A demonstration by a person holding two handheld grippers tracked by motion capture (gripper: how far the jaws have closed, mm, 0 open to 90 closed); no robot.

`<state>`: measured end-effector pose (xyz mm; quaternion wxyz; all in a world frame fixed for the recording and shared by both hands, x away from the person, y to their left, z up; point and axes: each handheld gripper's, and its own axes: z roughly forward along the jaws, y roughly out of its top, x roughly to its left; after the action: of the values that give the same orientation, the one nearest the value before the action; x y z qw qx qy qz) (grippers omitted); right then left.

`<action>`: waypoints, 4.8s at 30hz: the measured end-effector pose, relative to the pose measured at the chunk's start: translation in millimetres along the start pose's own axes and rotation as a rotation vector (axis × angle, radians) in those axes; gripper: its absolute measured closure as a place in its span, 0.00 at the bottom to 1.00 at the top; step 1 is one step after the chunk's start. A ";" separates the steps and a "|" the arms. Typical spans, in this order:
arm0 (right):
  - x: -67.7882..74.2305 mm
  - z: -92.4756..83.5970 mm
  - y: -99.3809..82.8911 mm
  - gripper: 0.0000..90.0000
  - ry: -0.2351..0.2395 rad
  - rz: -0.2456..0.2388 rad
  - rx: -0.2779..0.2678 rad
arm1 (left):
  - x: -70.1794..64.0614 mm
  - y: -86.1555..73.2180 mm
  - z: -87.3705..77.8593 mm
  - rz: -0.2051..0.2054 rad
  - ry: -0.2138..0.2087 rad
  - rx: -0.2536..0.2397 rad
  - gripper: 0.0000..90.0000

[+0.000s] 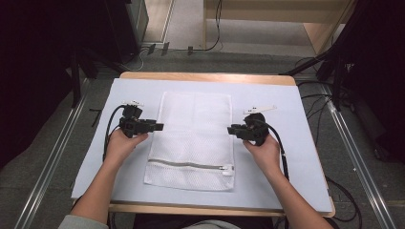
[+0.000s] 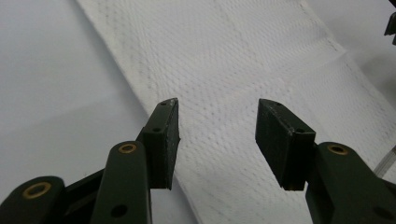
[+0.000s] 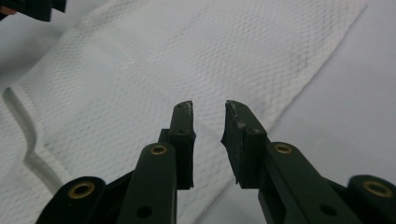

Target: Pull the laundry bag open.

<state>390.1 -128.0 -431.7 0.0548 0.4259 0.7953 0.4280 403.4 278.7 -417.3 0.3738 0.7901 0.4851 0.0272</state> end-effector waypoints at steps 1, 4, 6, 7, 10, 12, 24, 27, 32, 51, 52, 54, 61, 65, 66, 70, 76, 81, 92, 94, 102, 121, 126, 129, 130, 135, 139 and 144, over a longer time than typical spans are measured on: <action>2.0 -2.2 -1.6 0.83 0.008 -0.005 -0.006 | -2.4 -0.1 0.6 -0.002 -0.004 0.007 0.56; 7.6 -7.7 -6.8 0.84 0.023 -0.019 -0.005 | -10.7 -0.8 1.7 0.009 -0.010 0.026 0.58; 9.9 -9.3 -10.4 0.86 0.044 -0.017 0.009 | -17.4 -0.8 1.8 0.027 -0.016 0.030 0.58; 11.2 -10.2 -12.2 0.86 0.047 -0.017 0.017 | -20.8 -0.7 1.5 0.038 -0.021 0.027 0.58; 15.1 -13.7 -17.8 0.87 0.053 -0.025 0.025 | -31.8 -0.2 2.4 0.054 -0.047 0.019 0.58; 16.6 -16.2 -21.6 0.87 0.063 -0.022 0.023 | -38.2 -1.6 5.1 0.070 -0.075 0.019 0.57; 21.6 -33.1 -45.4 0.72 0.093 -0.020 -0.008 | -72.4 -5.0 21.2 0.165 -0.139 0.058 0.51; 27.9 -36.6 -48.7 0.81 0.098 -0.030 0.014 | -78.3 -4.3 22.9 0.176 -0.144 0.061 0.51; 34.9 -36.4 -50.3 0.95 0.109 -0.042 0.035 | -89.6 -6.2 27.9 0.191 -0.160 0.067 0.51; 43.0 -15.4 -73.2 1.00 0.071 0.002 0.173 | -115.9 -4.2 44.3 0.289 -0.192 0.082 0.64; 43.6 -14.1 -74.0 1.00 0.073 -0.002 0.182 | -115.9 -3.9 44.5 0.289 -0.193 0.081 0.64; 45.3 -12.8 -75.2 1.00 0.074 -0.003 0.189 | -115.9 -3.5 45.0 0.289 -0.194 0.080 0.64; 50.9 -10.7 -75.1 1.00 0.099 -0.015 0.194 | -116.4 -4.7 47.5 0.299 -0.195 0.096 0.64; 53.3 -10.6 -74.7 1.00 0.104 -0.010 0.200 | -116.7 -5.2 48.3 0.299 -0.196 0.101 0.64; 52.6 -10.4 -74.4 1.00 0.100 -0.015 0.192 | -116.8 -5.4 48.8 0.299 -0.197 0.101 0.64; 48.7 -6.9 -73.0 1.00 0.080 -0.016 0.186 | -117.6 -6.1 50.5 0.302 -0.196 0.111 0.65; 47.0 -3.2 -75.1 1.00 0.128 -0.016 0.200 | -117.4 -7.7 51.2 0.301 -0.216 0.122 0.69; 45.3 -4.3 -76.9 1.00 0.141 0.001 0.195 | -122.5 -16.6 54.7 0.320 -0.231 0.148 0.89; 48.8 -6.3 -76.8 1.00 0.161 0.032 0.221 | -131.2 -32.4 77.2 0.328 -0.266 0.244 1.00; 50.6 -6.1 -76.4 1.00 0.162 0.023 0.216 | -131.6 -33.3 79.0 0.326 -0.263 0.248 1.00; 63.0 1.4 -75.0 1.00 0.183 -0.011 0.207 | -130.9 -32.1 78.2 0.326 -0.272 0.233 0.99; 62.6 -4.3 -77.9 1.00 0.084 -0.121 0.206 | -151.4 -38.4 86.4 0.305 -0.285 0.233 0.94; 61.8 -4.4 -78.9 1.00 0.089 -0.119 0.201 | -153.4 -40.7 91.6 0.292 -0.278 0.243 0.91; 61.9 -4.4 -78.9 1.00 0.089 -0.120 0.201 | -156.9 -41.6 93.9 0.288 -0.288 0.244 0.89; 62.1 -4.5 -79.0 1.00 0.088 -0.120 0.201 | -158.6 -42.4 95.3 0.277 -0.295 0.244 0.88; 62.2 -4.4 -78.9 1.00 0.086 -0.126 0.201 | -161.9 -43.0 97.7 0.263 -0.294 0.244 0.88; 62.1 -4.2 -78.9 1.00 0.087 -0.130 0.199 | -162.6 -43.1 97.5 0.248 -0.286 0.246 0.90; 62.2 -4.2 -78.8 1.00 0.087 -0.130 0.200 | -163.8 -43.0 95.9 0.232 -0.302 0.267 0.92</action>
<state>299.3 -107.0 -469.2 0.0051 0.3576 0.8615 0.3604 323.7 106.4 -460.4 0.3287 0.8781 0.3289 -0.1129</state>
